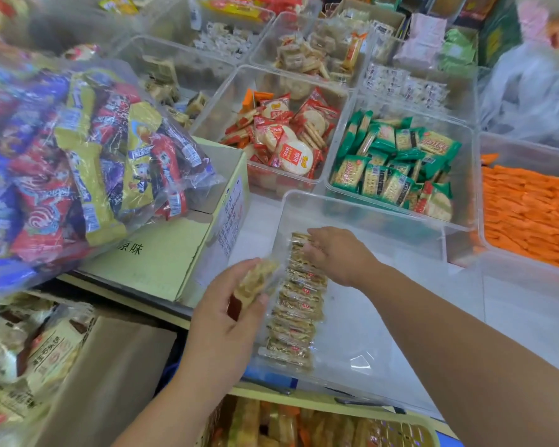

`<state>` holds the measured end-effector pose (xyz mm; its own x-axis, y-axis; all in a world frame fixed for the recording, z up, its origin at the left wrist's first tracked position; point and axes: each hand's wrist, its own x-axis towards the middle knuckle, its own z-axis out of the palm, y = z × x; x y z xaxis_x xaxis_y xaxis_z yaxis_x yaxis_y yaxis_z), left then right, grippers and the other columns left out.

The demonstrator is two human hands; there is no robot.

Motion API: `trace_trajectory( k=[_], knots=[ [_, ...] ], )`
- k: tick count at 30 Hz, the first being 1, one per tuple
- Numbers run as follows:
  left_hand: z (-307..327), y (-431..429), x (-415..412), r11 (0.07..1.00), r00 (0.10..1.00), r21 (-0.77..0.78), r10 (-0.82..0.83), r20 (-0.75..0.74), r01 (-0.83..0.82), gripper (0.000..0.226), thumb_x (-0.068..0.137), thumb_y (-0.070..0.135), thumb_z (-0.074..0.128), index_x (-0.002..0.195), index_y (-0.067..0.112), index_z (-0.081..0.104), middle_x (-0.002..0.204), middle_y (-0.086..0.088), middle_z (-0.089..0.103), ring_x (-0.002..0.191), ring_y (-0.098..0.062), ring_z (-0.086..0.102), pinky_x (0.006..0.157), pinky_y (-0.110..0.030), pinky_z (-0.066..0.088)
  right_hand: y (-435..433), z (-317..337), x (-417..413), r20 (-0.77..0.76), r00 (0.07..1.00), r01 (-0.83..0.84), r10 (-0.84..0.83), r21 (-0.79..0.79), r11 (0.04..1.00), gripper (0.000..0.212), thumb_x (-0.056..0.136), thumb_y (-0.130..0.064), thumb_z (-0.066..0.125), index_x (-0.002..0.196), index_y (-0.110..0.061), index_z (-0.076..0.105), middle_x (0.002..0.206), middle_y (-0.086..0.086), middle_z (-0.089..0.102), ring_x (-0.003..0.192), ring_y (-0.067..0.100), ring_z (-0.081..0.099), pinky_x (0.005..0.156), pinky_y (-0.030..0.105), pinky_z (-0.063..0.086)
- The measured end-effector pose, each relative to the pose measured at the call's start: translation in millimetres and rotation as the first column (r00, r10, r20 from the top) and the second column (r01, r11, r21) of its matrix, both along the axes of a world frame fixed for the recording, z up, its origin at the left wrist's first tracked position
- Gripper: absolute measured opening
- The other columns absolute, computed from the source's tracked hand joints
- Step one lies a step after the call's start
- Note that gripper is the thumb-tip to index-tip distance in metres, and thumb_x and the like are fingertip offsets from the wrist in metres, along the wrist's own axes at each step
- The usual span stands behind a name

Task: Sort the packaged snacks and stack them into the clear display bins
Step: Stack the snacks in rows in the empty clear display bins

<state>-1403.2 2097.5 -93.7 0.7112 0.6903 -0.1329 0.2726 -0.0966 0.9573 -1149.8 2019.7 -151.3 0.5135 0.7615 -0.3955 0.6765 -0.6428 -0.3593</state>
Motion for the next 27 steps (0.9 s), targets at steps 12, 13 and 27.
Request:
trace_trajectory(
  k=[12, 13, 27],
  knots=[
    [26.1, -37.5, -3.6, 0.672, 0.958, 0.688, -0.255, -0.133, 0.274, 0.073, 0.039, -0.007, 0.096, 0.109, 0.006, 0.077, 0.122, -0.006, 0.072, 0.118, -0.019, 0.064, 0.104, -0.024, 0.043, -124.7, 88.0, -119.0, -0.400, 0.915, 0.255, 0.057, 0.681, 0.687, 0.041, 0.092, -0.056, 0.064, 0.126, -0.032, 0.067, 0.137, -0.013, 0.056, 0.130, 0.016, 0.055, 0.099, 0.023, 0.048],
    [28.7, -41.0, -3.1, 0.691, 0.960, 0.672, -0.254, -0.119, 0.266, 0.073, 0.040, -0.009, 0.095, 0.109, 0.008, 0.077, 0.123, -0.003, 0.071, 0.118, -0.015, 0.062, 0.106, -0.019, 0.041, -132.1, 89.3, -121.9, -0.408, 0.910, 0.255, 0.072, 0.691, 0.677, 0.048, 0.089, -0.057, 0.068, 0.129, -0.030, 0.066, 0.142, -0.012, 0.054, 0.136, 0.017, 0.050, 0.104, 0.023, 0.045],
    [9.6, -24.9, -0.4, 0.896, 0.831, 0.295, -0.130, -0.541, 0.332, 0.107, 0.077, 0.068, 0.075, 0.160, 0.036, 0.017, 0.161, 0.019, 0.025, 0.147, -0.007, 0.028, 0.118, -0.027, 0.029, -134.4, 73.3, -83.2, -0.070, 0.953, 0.276, -0.295, 0.603, 0.748, 0.029, 0.093, -0.044, 0.067, 0.120, -0.035, 0.067, 0.108, -0.022, 0.071, 0.088, 0.008, 0.068, 0.073, 0.030, 0.057]
  ],
)
